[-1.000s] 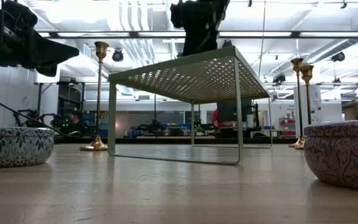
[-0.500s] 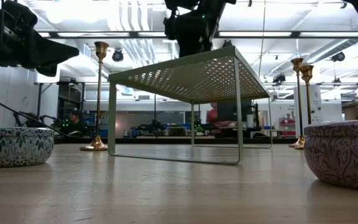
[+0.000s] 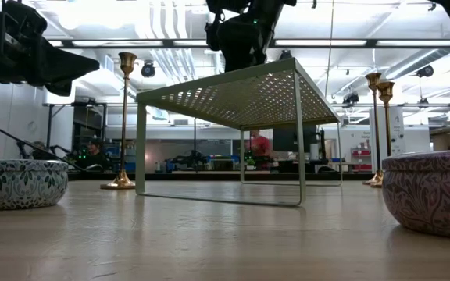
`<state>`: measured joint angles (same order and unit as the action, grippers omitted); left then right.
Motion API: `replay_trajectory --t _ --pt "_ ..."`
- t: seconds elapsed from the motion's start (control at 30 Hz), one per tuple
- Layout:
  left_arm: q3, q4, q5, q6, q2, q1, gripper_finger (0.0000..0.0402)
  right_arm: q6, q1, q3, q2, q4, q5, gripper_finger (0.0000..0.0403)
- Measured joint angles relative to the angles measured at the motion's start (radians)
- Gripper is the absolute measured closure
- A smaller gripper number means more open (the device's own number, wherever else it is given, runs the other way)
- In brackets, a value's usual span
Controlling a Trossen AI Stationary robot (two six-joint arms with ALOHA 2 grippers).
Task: Pick & Place candle stick holders
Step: Put the white scented candle on the shelf
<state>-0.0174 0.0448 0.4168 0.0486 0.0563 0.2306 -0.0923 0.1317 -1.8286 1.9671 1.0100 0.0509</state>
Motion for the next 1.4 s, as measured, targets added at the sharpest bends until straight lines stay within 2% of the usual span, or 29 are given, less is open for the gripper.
replay_trajectory --t 0.43,0.8,1.13,1.4 --pt "0.0 0.0 0.0 0.0 0.0 0.0 0.0374 0.012 -0.001 0.001 -0.013 0.006 0.0 0.0043" --pt "0.0 0.0 0.0 0.0 0.0 0.0 0.0374 0.01 -0.003 0.001 -0.094 0.063 0.0 0.0047" --pt "0.0 0.0 0.0 0.0 0.0 0.0 0.0374 -0.009 -0.053 0.001 -0.109 0.166 0.001 0.0099" --pt "0.0 0.0 0.0 0.0 0.0 0.0 0.0374 -0.018 -0.069 0.006 -0.107 0.162 0.002 0.0193"
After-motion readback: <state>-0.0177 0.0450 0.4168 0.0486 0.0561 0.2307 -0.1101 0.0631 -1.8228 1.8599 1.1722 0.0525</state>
